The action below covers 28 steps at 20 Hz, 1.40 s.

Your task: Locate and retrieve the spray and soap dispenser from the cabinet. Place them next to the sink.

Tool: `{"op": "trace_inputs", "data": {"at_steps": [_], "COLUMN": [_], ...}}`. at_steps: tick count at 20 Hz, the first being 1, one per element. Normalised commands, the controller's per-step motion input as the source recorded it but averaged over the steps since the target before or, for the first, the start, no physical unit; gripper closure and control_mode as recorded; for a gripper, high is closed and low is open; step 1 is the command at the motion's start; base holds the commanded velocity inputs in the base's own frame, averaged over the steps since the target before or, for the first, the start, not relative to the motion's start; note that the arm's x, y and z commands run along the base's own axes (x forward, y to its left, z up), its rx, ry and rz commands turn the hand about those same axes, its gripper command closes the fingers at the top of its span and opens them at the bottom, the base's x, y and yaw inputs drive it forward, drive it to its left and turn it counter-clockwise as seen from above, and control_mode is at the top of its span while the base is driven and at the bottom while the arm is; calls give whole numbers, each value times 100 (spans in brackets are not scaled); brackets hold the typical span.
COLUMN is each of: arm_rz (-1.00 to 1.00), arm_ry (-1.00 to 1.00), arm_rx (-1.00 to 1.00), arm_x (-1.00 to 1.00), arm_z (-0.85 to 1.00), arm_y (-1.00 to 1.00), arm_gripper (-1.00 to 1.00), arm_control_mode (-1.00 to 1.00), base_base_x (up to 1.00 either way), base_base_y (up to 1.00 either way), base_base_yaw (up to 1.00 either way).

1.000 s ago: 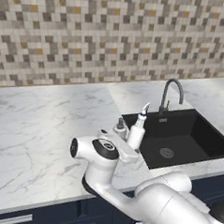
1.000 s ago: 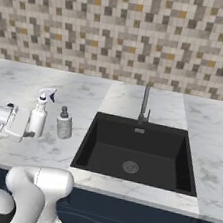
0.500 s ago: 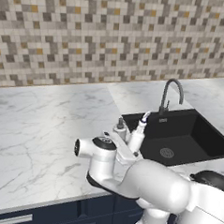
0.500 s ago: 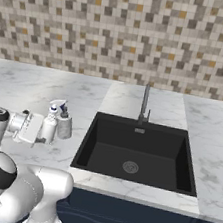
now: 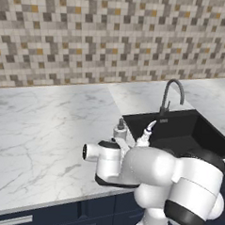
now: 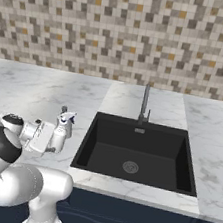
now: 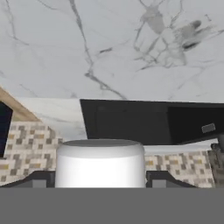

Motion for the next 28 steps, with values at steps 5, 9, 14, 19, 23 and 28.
{"op": "trace_inputs", "data": {"at_steps": [5,9,14,19,23,28], "arm_rz": [-3,0,0,0,0,0], "arm_ry": [-2,0,0,0,0,-2], "arm_rx": [0,1,0,0,0,0], "arm_x": [16,20,16,14,23,17], "arm_z": [-38,-21,-20,-25,-20,-21], "arm_y": [-8,4,8,3,0,0], "arm_gripper": [100,100,100,100,100,100], "arm_control_mode": [-100,-100,-100,-100,-100,-100], "base_base_x": [0,0,0,0,0,0], "base_base_y": [0,0,0,0,0,0], "base_base_yaw": [0,0,0,0,0,0]}}
